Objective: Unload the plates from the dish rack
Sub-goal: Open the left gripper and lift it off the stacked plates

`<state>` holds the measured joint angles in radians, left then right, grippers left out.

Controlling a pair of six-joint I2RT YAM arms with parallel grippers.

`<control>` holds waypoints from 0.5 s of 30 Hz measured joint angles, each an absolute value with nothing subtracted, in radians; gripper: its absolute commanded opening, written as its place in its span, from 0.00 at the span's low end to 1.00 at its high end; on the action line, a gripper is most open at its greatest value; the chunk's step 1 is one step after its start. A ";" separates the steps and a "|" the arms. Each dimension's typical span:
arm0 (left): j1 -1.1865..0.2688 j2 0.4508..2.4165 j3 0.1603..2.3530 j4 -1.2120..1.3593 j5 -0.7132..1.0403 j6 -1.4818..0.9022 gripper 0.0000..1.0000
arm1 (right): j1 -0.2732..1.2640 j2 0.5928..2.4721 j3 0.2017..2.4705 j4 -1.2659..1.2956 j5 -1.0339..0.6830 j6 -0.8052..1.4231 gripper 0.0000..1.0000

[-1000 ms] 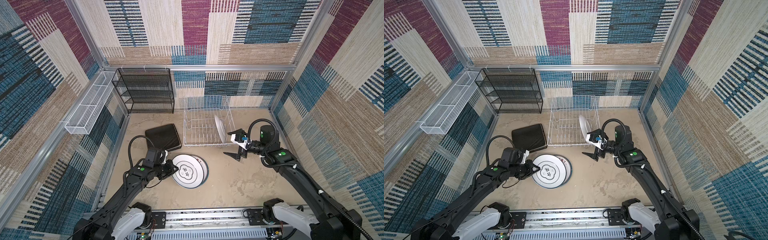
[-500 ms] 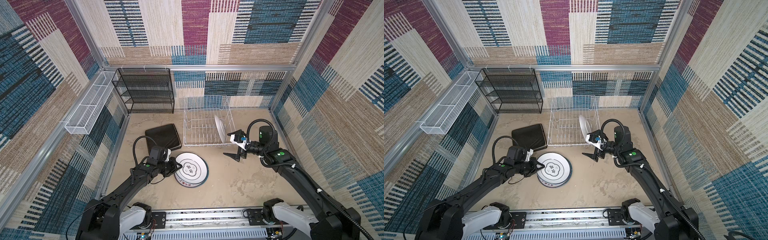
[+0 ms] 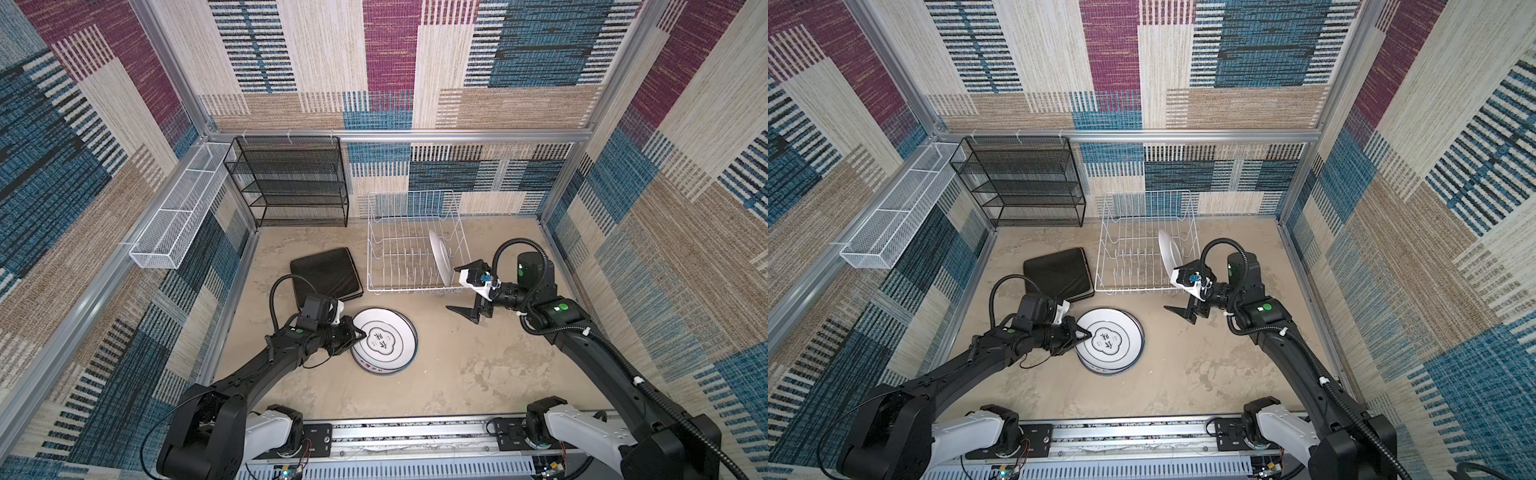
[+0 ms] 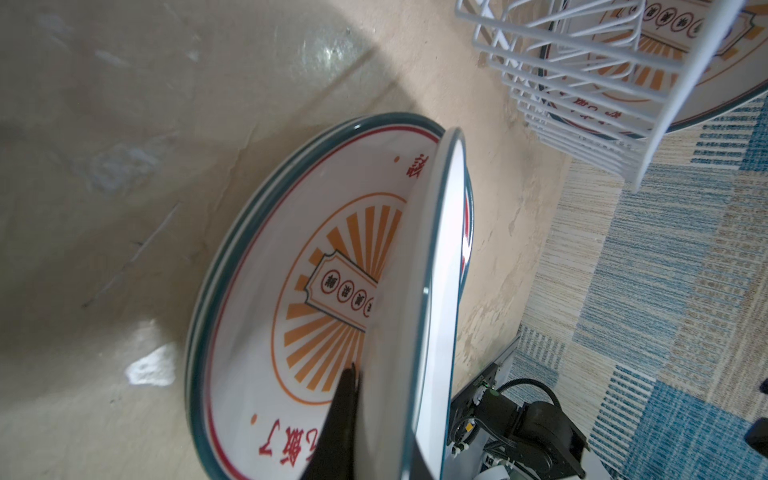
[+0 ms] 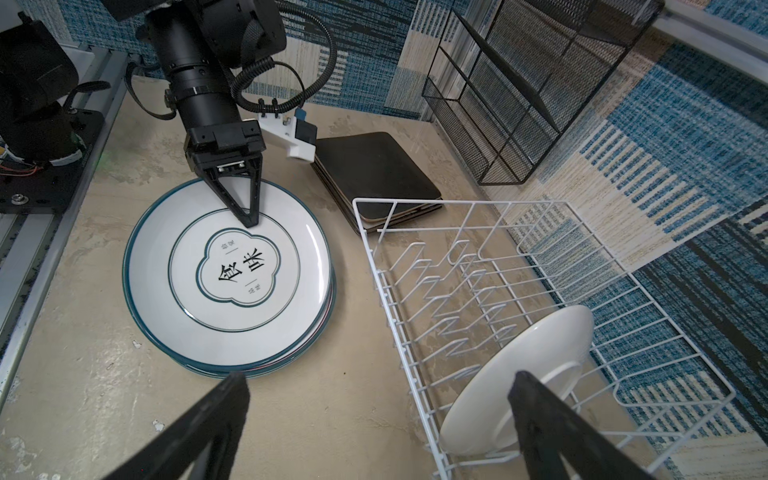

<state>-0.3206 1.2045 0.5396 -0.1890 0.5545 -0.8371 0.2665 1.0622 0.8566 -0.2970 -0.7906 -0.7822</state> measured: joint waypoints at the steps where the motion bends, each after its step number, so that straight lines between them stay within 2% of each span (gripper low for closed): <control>1: -0.321 1.208 0.540 -0.190 0.554 -0.836 0.15 | 0.266 1.062 0.856 -0.295 -0.793 -0.782 1.00; 8: -0.321 1.211 0.556 -0.244 0.528 -0.818 0.53 | 0.268 1.062 0.858 -0.278 -0.809 -0.756 1.00; 12: -0.321 1.211 0.593 -0.294 0.498 -0.791 0.67 | 0.269 1.060 0.859 -0.279 -0.808 -0.756 1.00; 15: -0.321 1.211 0.622 -0.338 0.472 -0.767 0.71 | 0.269 1.061 0.859 -0.279 -0.807 -0.756 1.00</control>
<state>-0.3210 1.2110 0.6216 -0.3378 0.4725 -0.7673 0.2687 1.0607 0.8593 -0.2787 -0.8074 -0.7559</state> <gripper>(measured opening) 0.699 0.998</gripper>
